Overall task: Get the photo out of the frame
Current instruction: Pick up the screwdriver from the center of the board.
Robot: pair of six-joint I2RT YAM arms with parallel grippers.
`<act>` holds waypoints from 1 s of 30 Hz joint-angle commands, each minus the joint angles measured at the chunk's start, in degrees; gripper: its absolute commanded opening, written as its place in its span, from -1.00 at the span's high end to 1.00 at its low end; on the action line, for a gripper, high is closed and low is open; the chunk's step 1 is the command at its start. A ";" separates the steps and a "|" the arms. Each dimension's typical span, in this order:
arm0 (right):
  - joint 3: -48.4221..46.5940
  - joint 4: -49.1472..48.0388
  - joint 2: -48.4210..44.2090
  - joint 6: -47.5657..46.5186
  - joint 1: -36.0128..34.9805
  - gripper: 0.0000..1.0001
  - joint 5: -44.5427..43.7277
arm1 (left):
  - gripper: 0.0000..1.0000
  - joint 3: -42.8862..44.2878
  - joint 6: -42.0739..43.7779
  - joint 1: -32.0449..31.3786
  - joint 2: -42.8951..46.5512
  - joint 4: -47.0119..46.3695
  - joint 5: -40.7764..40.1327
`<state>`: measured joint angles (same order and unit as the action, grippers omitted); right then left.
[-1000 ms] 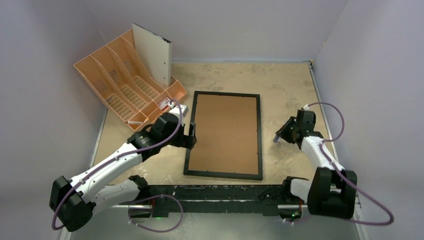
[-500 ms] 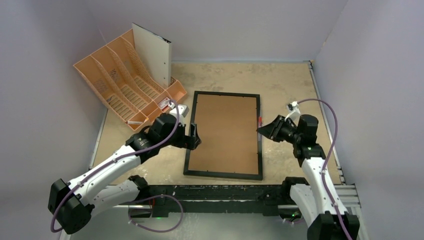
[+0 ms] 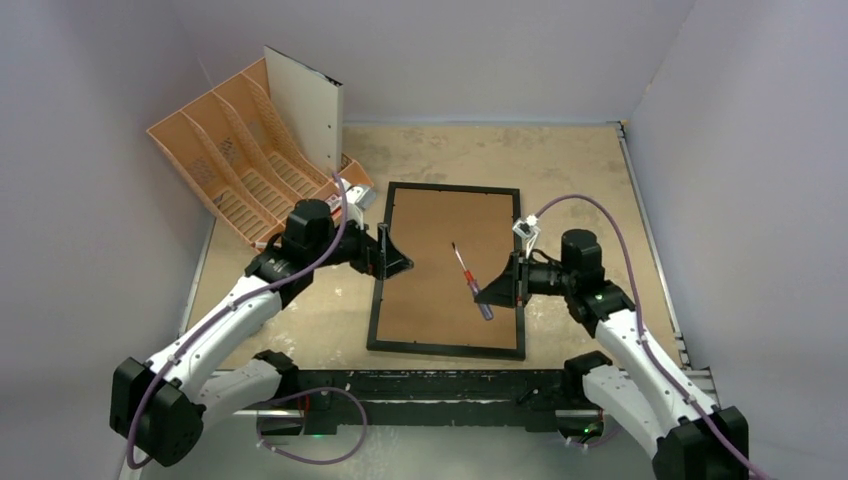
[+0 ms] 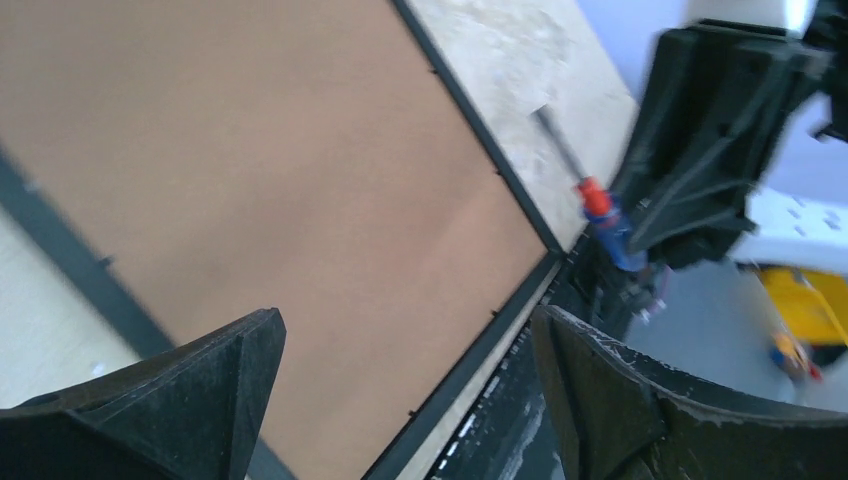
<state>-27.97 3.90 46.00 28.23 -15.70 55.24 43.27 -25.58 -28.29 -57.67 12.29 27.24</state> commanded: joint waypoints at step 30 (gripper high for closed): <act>-5.66 -8.74 3.72 7.35 -16.93 1.00 9.55 | -0.54 6.11 14.16 0.26 -6.87 -15.81 53.24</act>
<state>-30.68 -3.14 49.56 35.20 -32.03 62.65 46.83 -13.89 -28.14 -66.70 -1.15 75.33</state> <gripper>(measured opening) 0.269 0.806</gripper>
